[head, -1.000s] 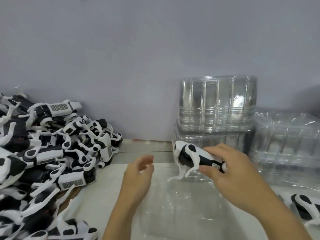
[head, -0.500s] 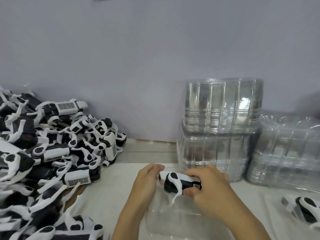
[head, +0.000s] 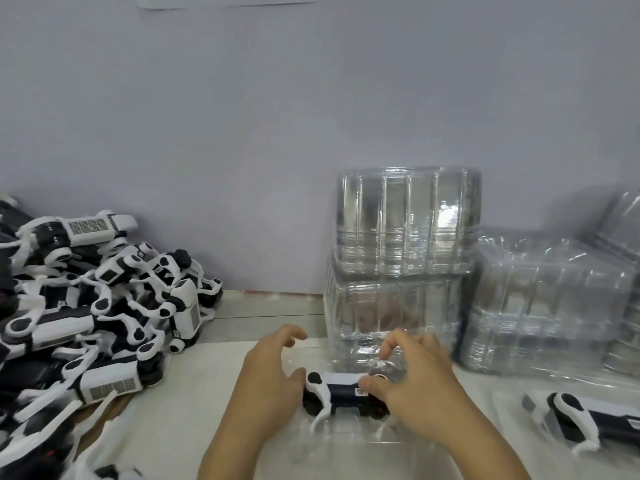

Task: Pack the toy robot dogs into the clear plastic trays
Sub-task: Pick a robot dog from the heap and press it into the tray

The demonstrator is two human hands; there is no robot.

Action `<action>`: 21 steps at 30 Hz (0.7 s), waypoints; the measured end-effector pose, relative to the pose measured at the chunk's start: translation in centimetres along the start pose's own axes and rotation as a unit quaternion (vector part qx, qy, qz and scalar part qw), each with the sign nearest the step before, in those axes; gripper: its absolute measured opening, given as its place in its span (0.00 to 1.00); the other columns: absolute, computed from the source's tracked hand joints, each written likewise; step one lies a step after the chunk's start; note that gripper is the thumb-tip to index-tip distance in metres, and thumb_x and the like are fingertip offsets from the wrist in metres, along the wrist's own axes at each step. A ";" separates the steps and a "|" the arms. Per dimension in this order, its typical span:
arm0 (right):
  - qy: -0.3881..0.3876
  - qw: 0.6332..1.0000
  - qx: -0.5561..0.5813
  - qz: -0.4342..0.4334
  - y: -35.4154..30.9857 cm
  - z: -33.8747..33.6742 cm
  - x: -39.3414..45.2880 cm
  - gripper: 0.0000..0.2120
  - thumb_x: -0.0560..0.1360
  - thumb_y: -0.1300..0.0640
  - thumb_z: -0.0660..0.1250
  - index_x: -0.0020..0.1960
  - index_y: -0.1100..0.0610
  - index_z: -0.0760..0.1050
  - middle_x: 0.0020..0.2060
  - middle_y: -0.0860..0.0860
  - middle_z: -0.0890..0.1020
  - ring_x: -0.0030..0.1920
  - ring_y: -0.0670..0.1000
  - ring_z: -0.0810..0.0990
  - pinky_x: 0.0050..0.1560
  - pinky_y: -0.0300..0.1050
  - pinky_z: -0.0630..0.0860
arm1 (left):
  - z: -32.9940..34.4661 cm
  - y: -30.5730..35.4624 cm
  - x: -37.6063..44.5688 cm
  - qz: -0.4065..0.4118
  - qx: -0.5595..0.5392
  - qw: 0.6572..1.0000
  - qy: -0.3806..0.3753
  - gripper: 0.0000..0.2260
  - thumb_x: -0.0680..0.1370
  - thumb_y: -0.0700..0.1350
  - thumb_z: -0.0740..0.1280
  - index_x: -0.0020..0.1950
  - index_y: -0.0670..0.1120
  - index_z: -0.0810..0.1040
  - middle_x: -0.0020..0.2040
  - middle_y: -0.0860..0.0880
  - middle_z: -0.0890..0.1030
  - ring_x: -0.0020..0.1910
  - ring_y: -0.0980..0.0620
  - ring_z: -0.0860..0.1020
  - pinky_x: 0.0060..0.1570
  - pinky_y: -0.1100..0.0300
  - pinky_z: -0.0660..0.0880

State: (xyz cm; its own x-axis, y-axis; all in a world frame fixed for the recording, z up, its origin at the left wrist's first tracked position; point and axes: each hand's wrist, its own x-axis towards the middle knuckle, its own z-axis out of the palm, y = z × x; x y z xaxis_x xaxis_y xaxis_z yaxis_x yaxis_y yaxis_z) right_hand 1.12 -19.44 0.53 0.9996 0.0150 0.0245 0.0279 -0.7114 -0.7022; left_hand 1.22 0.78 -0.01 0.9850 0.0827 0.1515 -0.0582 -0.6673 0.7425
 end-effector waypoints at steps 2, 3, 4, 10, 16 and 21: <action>0.010 0.999 0.031 0.013 0.0 0.3 0.1 0.18 0.69 0.44 0.77 0.46 0.42 0.67 0.51 0.39 0.64 0.57 0.46 0.65 0.52 0.42 0.65 | -0.1 0.7 -0.2 0.099 0.046 0.994 -0.009 0.21 0.78 0.37 0.67 0.52 0.66 0.71 0.57 0.67 0.74 0.59 0.67 0.69 0.58 0.75 0.63; 0.016 0.999 0.039 0.018 0.0 0.3 0.2 0.19 0.69 0.45 0.78 0.45 0.42 0.67 0.51 0.40 0.65 0.57 0.46 0.66 0.48 0.39 0.65 | -0.2 1.2 -0.4 0.135 0.042 0.990 -0.021 0.18 0.78 0.40 0.67 0.51 0.66 0.72 0.56 0.68 0.74 0.60 0.69 0.69 0.61 0.73 0.64; 0.017 0.998 0.047 0.023 0.1 0.3 0.2 0.19 0.68 0.44 0.78 0.45 0.42 0.67 0.51 0.40 0.65 0.56 0.46 0.66 0.45 0.37 0.64 | -0.1 1.7 -0.5 0.153 0.036 0.987 -0.038 0.11 0.77 0.48 0.68 0.49 0.66 0.74 0.55 0.69 0.75 0.61 0.71 0.68 0.63 0.69 0.64; -0.024 0.994 0.095 0.058 1.0 -0.7 0.5 0.20 0.66 0.39 0.78 0.47 0.42 0.69 0.54 0.43 0.68 0.56 0.47 0.72 0.51 0.44 0.72 | -0.5 3.3 -1.0 0.099 0.129 0.957 -0.240 0.26 0.56 0.76 0.72 0.52 0.80 0.69 0.71 0.71 0.57 0.74 0.67 0.49 0.77 0.45 0.37; -0.029 0.994 0.097 0.050 1.2 -0.8 0.5 0.20 0.67 0.38 0.77 0.47 0.42 0.70 0.53 0.41 0.67 0.56 0.47 0.72 0.48 0.43 0.70 | -1.2 4.5 -1.7 0.088 0.120 0.951 -0.271 0.28 0.59 0.68 0.78 0.51 0.83 0.67 0.73 0.69 0.55 0.64 0.71 0.48 0.77 0.44 0.38; -0.009 0.994 0.104 0.016 1.6 -1.8 0.4 0.11 0.72 0.39 0.72 0.48 0.42 0.75 0.53 0.46 0.74 0.50 0.44 0.76 0.43 0.39 0.71 | -0.8 4.8 -2.0 0.086 0.122 0.958 -0.245 0.30 0.62 0.66 0.78 0.63 0.71 0.73 0.65 0.67 0.58 0.47 0.67 0.51 0.74 0.47 0.55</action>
State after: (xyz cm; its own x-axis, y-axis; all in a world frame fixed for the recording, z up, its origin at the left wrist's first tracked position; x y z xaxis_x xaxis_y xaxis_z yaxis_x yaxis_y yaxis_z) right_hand 1.59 -21.86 0.74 0.9999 0.0086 -0.0116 -0.0049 -0.5506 -0.8348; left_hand -1.16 -1.96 3.78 0.9261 -0.3606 -0.1112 -0.2448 -0.7984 0.5501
